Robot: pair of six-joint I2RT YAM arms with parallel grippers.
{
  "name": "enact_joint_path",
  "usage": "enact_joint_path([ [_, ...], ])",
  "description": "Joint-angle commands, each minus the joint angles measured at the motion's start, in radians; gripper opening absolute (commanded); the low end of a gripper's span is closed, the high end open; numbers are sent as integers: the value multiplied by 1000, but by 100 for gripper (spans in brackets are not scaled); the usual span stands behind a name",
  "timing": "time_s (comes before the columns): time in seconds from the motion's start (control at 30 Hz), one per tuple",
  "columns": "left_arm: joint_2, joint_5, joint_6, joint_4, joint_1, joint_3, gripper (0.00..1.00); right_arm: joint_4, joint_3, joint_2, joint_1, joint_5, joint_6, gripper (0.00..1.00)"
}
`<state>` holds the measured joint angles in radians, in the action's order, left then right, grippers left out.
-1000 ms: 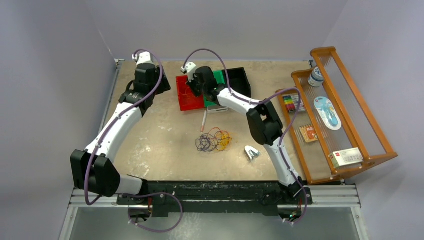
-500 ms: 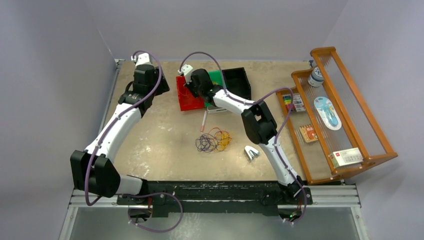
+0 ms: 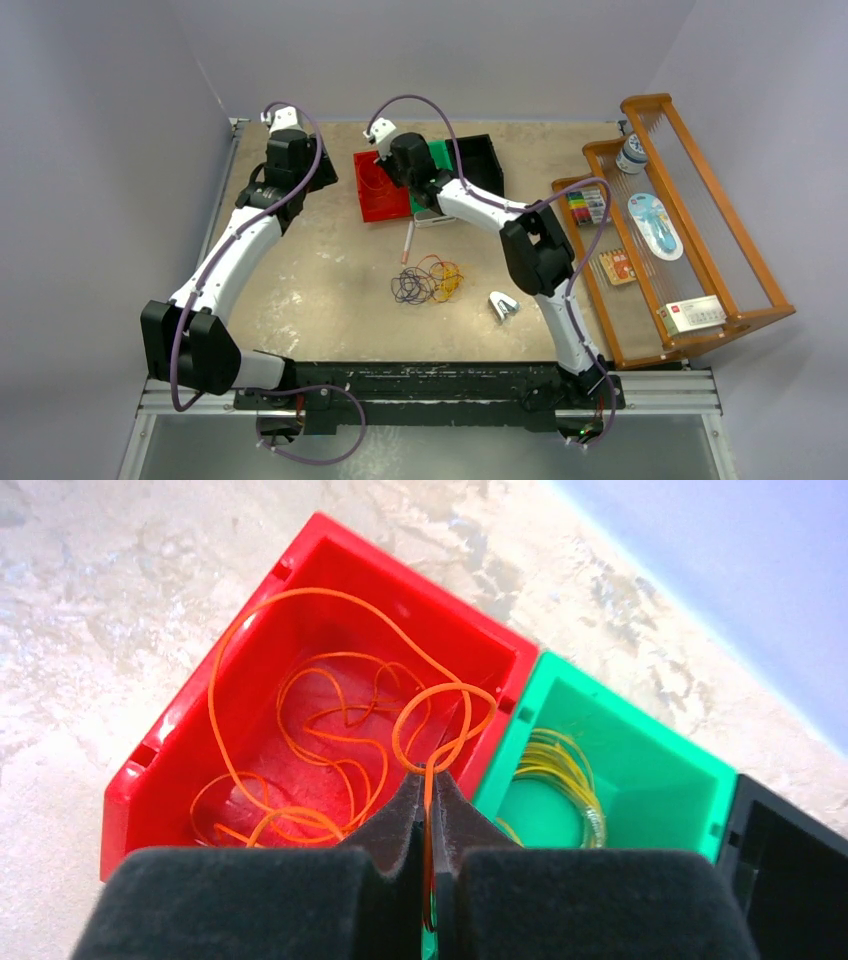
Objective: Untangle the cables
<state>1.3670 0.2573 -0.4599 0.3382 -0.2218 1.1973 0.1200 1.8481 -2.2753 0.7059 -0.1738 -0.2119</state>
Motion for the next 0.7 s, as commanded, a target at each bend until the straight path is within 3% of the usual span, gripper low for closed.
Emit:
enact_joint_path([
  [0.0,-34,-12,3,-45,9,-2,58,44,10,58,-2,-50,-38,0],
  [0.67,-29,-19,5,-41,14,-1,58,-56,141,-37,0,-208,-144,0],
])
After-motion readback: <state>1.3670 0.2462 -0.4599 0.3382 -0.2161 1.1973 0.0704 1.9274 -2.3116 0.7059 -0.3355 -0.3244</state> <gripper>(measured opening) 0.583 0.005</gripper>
